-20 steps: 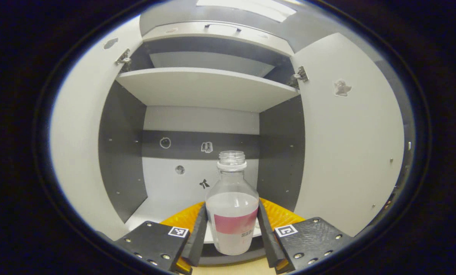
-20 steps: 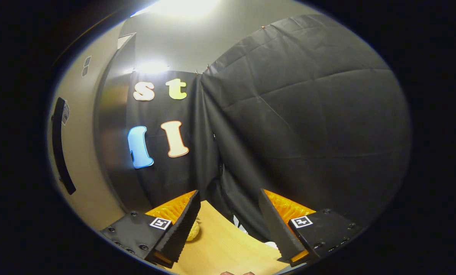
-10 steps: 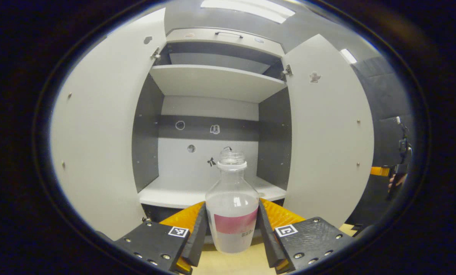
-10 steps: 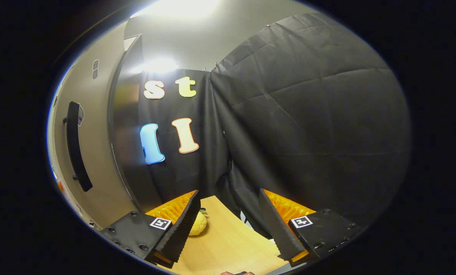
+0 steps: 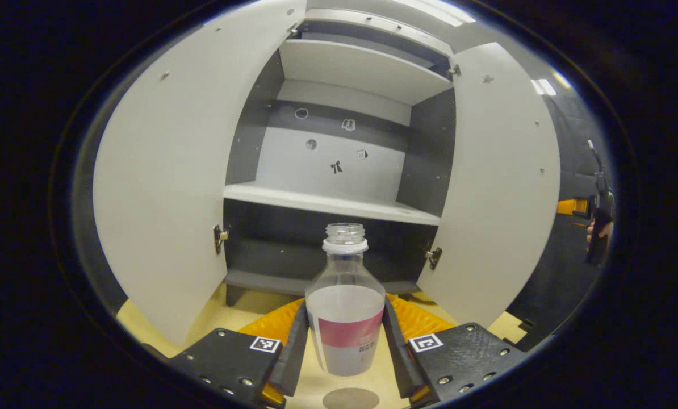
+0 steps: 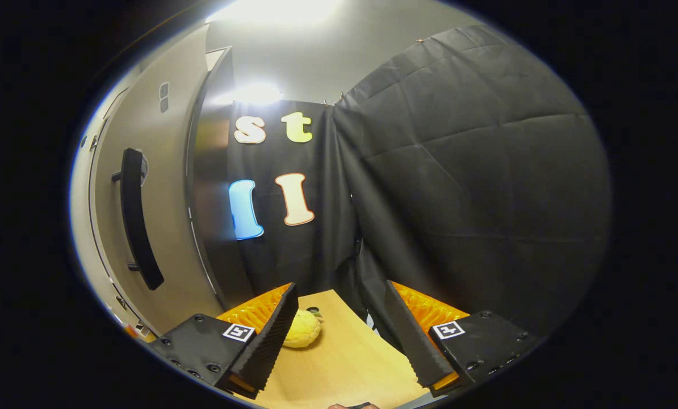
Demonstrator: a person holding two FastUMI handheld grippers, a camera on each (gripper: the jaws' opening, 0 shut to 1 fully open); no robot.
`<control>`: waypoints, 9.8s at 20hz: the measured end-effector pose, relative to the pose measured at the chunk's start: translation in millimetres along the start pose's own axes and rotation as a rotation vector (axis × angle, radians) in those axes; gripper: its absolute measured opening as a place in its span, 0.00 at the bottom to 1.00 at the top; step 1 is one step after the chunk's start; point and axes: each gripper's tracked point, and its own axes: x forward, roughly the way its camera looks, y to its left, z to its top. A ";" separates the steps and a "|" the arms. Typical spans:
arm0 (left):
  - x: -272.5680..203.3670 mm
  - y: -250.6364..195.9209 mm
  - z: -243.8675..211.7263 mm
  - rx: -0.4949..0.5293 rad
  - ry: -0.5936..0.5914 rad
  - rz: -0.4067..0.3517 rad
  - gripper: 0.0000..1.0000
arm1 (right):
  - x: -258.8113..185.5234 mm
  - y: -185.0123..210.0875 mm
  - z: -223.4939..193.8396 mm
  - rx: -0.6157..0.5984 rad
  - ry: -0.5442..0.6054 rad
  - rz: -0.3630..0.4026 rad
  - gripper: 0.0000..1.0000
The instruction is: Grasp the bottle in the cabinet with the left hand and place it on the coaster, then close the right door with the right hand and the left door with the left hand.
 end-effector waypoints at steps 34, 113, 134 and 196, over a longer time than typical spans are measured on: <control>-50.4 -43.6 -137.4 0.096 0.185 -0.044 0.92 | -20.9 -3.3 -7.9 0.061 0.077 -0.039 0.98; -210.1 215.8 282.9 0.162 -0.243 0.230 0.91 | -53.2 275.2 48.8 0.065 -0.039 0.331 0.97; -122.2 294.7 336.7 0.164 -0.261 0.122 0.92 | -116.3 242.4 -3.6 0.092 0.043 0.158 0.98; -264.2 110.5 295.4 0.023 -0.502 0.276 0.96 | -103.5 197.0 28.9 -0.036 -0.083 0.360 0.97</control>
